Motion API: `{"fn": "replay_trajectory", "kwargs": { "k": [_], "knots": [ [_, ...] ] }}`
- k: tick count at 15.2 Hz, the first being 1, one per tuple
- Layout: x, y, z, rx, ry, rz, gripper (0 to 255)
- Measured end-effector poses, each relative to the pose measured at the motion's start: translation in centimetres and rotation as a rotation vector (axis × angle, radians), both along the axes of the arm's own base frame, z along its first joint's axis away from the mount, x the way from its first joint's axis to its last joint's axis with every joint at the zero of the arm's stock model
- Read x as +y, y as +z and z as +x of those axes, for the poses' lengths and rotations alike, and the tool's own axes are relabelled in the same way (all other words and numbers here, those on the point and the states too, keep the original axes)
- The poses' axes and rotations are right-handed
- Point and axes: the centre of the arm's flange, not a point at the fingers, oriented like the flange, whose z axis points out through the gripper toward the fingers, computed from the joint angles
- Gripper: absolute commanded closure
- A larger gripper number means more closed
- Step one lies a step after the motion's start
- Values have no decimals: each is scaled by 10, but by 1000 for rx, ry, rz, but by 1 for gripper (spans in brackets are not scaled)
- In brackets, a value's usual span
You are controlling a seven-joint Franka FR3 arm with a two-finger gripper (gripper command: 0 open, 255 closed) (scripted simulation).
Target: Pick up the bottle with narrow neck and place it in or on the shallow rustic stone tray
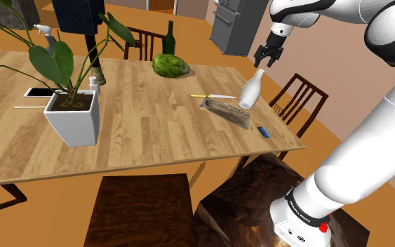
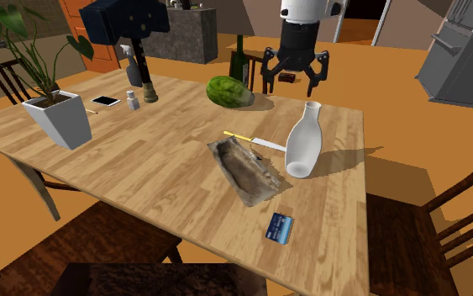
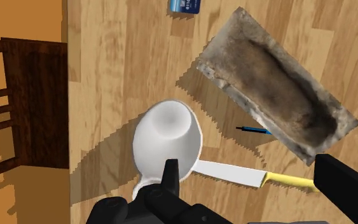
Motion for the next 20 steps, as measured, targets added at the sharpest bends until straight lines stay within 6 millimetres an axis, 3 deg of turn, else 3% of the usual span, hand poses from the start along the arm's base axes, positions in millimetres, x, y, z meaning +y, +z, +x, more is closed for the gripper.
{"fn": "replay_trajectory", "kwargs": {
  "k": [7, 15, 20],
  "knots": [
    [-74, -28, 38, 2, -21, -1, 0],
    [-83, -69, 45, 2, -22, 0, 0],
    [-84, -73, 45, 1, -23, 0, 0]
  ]
}}
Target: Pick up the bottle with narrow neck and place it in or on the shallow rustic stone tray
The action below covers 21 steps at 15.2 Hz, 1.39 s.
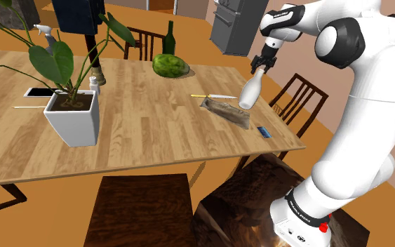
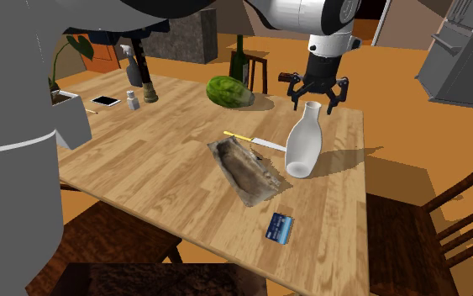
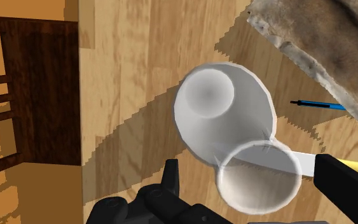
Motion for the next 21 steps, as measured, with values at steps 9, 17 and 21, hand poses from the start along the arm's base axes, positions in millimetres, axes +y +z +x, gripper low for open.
{"fn": "replay_trajectory", "kwargs": {
  "k": [9, 17, 21],
  "knots": [
    [0, 0, 0, -1, 0, -1, 255],
    [0, 20, 0, 0, 0, 0, 255],
    [-1, 41, 0, 0, 0, 0, 255]
  ]
}}
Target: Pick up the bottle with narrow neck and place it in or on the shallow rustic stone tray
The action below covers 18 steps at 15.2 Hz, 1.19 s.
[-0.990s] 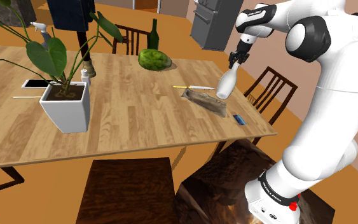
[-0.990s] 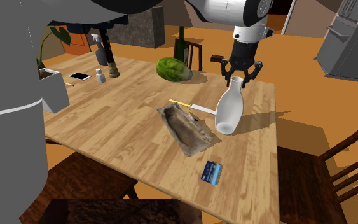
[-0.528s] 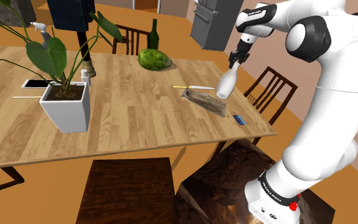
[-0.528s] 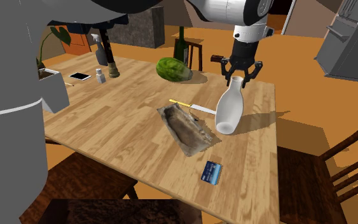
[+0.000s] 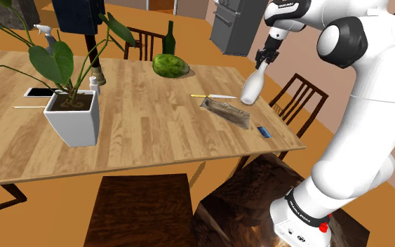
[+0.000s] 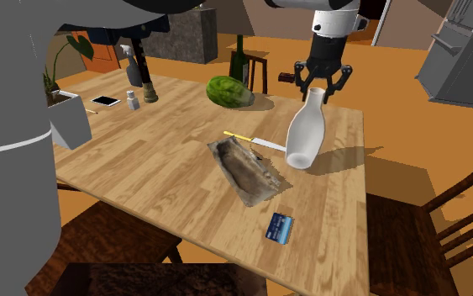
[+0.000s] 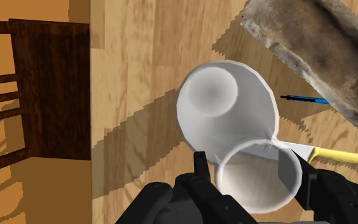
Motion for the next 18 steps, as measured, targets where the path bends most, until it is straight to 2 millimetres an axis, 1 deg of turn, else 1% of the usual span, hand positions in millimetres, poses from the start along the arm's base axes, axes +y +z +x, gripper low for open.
{"fn": "replay_trajectory", "kwargs": {
  "k": [14, 15, 18],
  "knots": [
    [0, 74, 1, 0, 0, 0, 255],
    [7, 78, -1, 1, 0, 0, 255],
    [37, 98, 0, 0, 0, 0, 255]
  ]
}}
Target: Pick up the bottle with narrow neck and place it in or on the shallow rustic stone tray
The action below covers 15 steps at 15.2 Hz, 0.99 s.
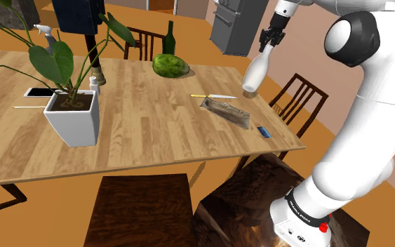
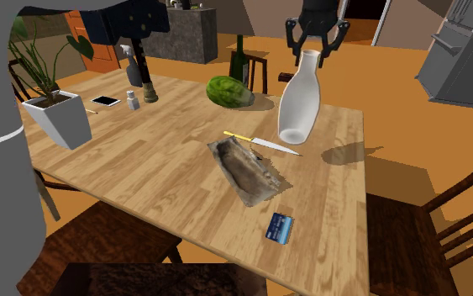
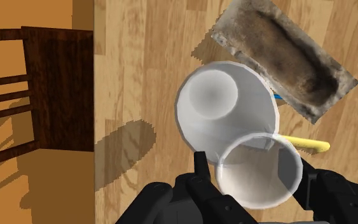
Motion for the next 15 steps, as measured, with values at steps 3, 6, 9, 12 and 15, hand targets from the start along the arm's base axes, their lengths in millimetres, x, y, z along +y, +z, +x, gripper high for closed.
{"fn": "replay_trajectory", "kwargs": {
  "k": [3, 6, 9, 12, 15],
  "knots": [
    [31, 15, 0, 0, 0, 0, 255],
    [66, 37, 1, 0, 0, 0, 255],
    [107, 52, -3, 0, 1, 0, 255],
    [138, 70, -1, 0, 1, 0, 255],
    [166, 82, -4, 0, 1, 0, 255]
  ]
}}
